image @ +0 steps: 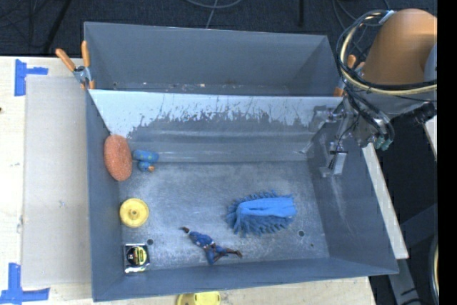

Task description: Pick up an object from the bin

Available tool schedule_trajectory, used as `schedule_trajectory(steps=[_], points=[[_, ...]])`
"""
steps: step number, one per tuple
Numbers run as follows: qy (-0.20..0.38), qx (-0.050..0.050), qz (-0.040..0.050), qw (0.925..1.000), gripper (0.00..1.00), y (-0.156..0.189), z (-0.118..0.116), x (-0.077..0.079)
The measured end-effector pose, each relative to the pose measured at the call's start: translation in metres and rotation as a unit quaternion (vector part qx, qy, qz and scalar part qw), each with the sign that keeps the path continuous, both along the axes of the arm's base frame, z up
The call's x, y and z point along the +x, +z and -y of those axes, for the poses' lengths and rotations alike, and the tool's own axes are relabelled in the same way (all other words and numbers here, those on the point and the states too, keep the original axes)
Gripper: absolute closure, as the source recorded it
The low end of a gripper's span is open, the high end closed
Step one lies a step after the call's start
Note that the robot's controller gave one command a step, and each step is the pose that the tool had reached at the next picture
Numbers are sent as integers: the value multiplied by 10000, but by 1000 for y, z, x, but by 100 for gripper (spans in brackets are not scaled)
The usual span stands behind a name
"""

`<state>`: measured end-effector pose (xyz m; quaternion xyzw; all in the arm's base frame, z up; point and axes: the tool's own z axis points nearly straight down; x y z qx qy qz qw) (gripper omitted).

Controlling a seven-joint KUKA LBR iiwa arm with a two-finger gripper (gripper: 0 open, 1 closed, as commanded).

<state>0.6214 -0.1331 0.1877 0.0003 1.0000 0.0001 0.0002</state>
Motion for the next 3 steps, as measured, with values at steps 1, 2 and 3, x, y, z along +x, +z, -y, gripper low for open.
schedule_trajectory(steps=[1,2,3], points=[[60,-9,20,10000,0,-48,-34,-13],[126,16,-14,9999,0,-82,-45,-41],[179,-5,0,9998,0,-107,-66,-65]])
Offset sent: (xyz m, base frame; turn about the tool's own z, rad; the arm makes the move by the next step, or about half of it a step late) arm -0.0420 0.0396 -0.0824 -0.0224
